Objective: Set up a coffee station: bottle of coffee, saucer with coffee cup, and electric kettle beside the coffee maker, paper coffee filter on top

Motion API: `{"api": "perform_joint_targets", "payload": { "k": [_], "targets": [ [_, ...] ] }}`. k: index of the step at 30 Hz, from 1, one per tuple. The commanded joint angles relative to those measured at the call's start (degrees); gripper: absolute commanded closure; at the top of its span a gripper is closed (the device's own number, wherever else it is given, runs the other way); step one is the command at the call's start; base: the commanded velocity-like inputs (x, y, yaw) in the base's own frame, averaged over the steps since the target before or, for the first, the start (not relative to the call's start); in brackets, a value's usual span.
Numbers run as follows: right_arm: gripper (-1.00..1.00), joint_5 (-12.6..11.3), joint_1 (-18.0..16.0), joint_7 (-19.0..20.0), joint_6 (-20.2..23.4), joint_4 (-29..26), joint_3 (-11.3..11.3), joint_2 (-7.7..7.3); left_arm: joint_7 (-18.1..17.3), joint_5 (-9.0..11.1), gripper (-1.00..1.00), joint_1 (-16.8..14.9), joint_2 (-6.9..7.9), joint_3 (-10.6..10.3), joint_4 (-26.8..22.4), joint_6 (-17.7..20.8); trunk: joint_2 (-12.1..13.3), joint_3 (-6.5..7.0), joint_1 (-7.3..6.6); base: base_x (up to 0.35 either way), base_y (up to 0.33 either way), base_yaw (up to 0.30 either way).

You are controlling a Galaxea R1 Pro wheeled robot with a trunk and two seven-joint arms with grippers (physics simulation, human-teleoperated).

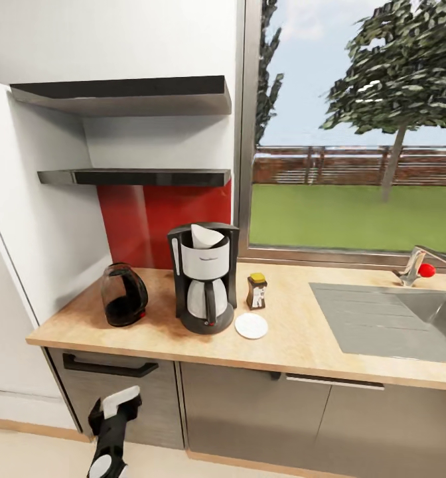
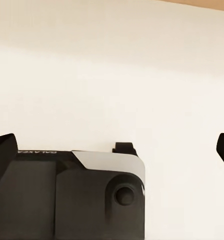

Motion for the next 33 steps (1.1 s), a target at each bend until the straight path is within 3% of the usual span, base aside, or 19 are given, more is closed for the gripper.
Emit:
{"api": "perform_joint_targets", "payload": {
  "k": [1,7,8,12,13,14,16,25,27,33],
  "targets": [
    [-1.00,0.60,-0.01,-0.20,-0.01,0.01,-0.48,0.01,0.36,0.56,-1.00,-0.01,0.11,-0.30,-1.26,-0.20,-0.04,-0.03,0.02,0.000,0.000,-0.001],
    [-1.00,0.60,-0.01,-0.23,-0.10,0.05,-0.45,0.02,0.60,0.50,-1.00,-0.66,-0.18,-0.13,-10.05,0.88,-0.04,-0.03,0.02,0.000,0.000,0.000],
    [-1.00,0.67,0.02,-0.23,-0.22,0.09,-0.40,0.06,0.84,0.49,-1.00,-4.10,-0.76,-0.30,-13.86,7.62,-0.04,-0.03,0.02,0.000,0.000,0.000],
    [-1.00,0.75,0.06,-0.16,-0.27,0.10,-0.33,0.19,1.70,0.35,-1.00,-8.68,-0.96,-0.34,-16.92,14.59,-0.04,-0.03,0.02,0.000,0.000,0.000],
    [-1.00,0.75,0.07,-0.15,-0.27,0.10,-0.32,0.20,1.92,0.27,-1.00,-9.17,-0.99,-0.34,-17.03,14.84,-0.04,-0.03,0.02,0.000,0.000,0.000],
    [-1.00,0.77,0.07,-0.15,-0.30,0.10,-0.31,0.20,5.34,-2.33,-1.00,-13.01,-2.25,-0.46,-17.36,19.89,-0.04,-0.03,0.02,0.000,0.000,0.000],
    [-1.00,0.77,0.08,-0.14,-0.31,0.10,-0.31,0.17,7.00,-3.95,-1.00,-14.81,-3.17,-0.43,-17.38,22.45,-0.04,-0.03,0.02,0.000,0.000,0.000],
    [-1.00,0.77,0.84,-0.14,-0.34,0.10,-0.32,0.15,9.13,-7.49,-1.00,-15.50,-3.70,-0.33,-17.30,23.79,-0.04,-0.03,0.02,0.000,0.000,0.000],
    [-1.00,0.77,1.04,-0.14,-0.34,0.10,-0.34,0.09,10.93,-7.70,-1.00,-15.48,-3.71,-0.47,-17.01,23.72,-0.04,-0.03,0.02,0.149,-0.015,0.000],
    [-1.00,0.78,1.54,-0.14,-0.34,0.10,-0.36,0.08,11.81,-7.91,-1.00,-15.40,-3.65,-0.22,-16.71,23.40,-0.04,-0.03,0.02,0.132,-0.010,0.000]
  ]
}}
